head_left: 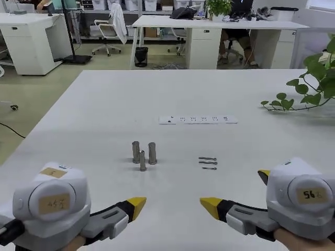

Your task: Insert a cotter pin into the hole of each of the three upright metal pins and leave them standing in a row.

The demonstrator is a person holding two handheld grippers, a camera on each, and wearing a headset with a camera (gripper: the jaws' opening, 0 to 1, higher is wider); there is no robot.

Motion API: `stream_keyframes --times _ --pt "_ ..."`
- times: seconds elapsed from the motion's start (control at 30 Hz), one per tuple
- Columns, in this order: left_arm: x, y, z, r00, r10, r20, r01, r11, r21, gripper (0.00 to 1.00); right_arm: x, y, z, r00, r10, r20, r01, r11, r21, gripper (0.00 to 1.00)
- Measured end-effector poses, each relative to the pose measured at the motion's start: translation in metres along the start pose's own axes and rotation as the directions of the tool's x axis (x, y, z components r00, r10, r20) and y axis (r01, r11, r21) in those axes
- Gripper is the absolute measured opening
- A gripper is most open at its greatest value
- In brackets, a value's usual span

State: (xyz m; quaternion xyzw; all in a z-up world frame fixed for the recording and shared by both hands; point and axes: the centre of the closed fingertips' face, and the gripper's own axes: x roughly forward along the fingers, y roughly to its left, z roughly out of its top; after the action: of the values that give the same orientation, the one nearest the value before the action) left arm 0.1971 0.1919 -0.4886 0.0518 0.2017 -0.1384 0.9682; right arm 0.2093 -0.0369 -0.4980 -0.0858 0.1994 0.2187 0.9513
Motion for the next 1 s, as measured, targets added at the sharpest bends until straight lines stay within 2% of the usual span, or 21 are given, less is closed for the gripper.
stream_keyframes --times 0.4,0.63,1.0 --pt "-0.006 -0.003 0.001 1.0 -0.005 -0.001 0.005 1.0 0.02 0.83 -0.002 0.006 0.001 0.9998 0.013 0.013 -0.013 1.0 0.015 0.83" --pt "-0.011 -0.003 0.001 1.0 -0.004 -0.007 0.004 0.999 0.04 0.79 -0.004 0.008 0.006 0.999 0.027 0.037 -0.027 1.0 0.003 0.81" --pt "-0.012 -0.01 0.001 0.9996 -0.027 -0.004 0.028 0.999 0.022 0.74 -0.007 0.004 0.004 0.999 0.026 0.036 -0.026 1.0 0.003 0.81"
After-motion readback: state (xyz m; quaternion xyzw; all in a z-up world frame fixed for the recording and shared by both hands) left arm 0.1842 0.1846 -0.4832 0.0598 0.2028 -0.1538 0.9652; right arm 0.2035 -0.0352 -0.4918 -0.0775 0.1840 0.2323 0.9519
